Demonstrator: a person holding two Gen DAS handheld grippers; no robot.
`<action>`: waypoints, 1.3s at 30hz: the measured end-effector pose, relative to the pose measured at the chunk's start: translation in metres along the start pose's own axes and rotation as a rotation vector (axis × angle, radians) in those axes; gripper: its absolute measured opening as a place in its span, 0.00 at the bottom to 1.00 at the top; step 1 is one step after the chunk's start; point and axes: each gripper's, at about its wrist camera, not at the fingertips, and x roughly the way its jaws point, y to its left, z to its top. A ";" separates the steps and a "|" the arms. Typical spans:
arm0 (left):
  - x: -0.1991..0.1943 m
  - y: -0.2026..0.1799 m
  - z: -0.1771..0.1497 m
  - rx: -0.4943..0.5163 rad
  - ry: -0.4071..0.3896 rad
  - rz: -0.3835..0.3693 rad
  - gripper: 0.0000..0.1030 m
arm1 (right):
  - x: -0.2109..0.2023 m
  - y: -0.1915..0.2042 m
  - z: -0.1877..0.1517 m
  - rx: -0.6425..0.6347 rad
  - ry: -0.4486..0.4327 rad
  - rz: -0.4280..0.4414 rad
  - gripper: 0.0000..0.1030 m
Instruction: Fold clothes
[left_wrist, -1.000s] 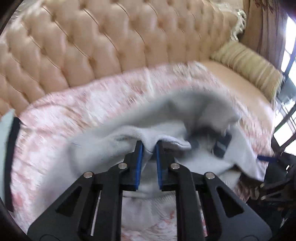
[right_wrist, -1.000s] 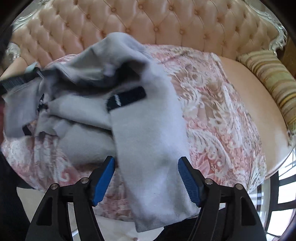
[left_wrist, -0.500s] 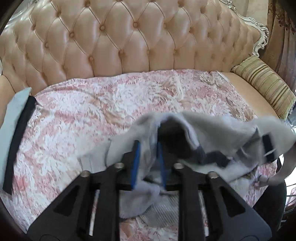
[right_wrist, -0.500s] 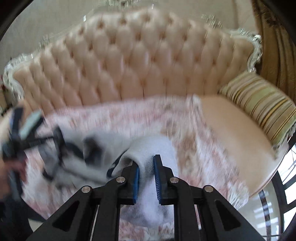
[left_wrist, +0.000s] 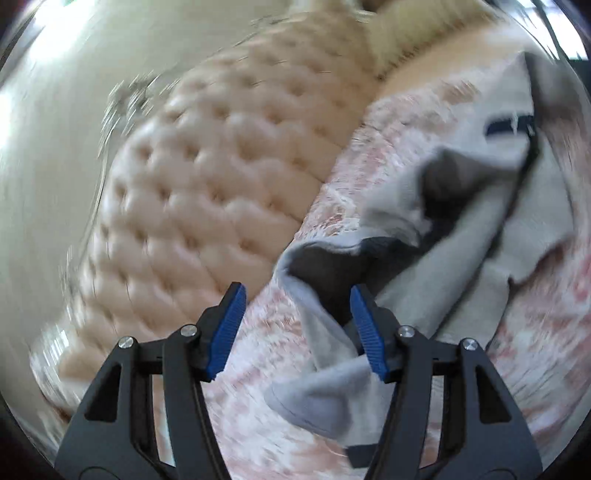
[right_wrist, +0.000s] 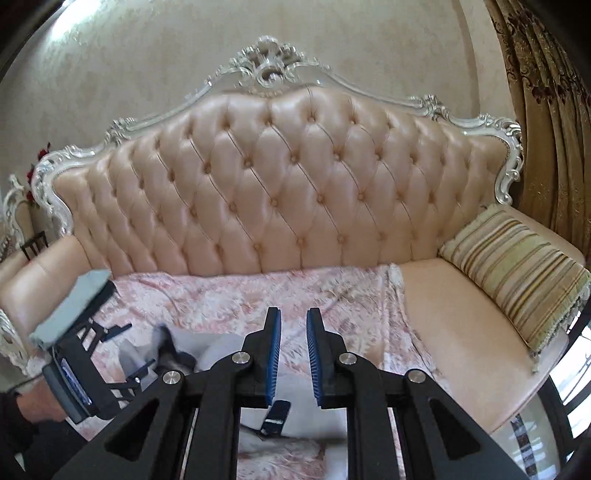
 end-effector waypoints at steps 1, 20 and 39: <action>0.003 -0.005 0.001 0.056 -0.007 0.011 0.60 | 0.003 0.000 -0.004 0.000 0.018 0.003 0.15; 0.044 -0.019 0.049 0.420 -0.019 -0.119 0.12 | 0.034 0.024 -0.079 -0.221 0.197 0.036 0.59; -0.064 0.129 0.055 -0.304 -0.080 -0.310 0.11 | 0.074 0.135 -0.133 -0.582 0.124 0.179 0.65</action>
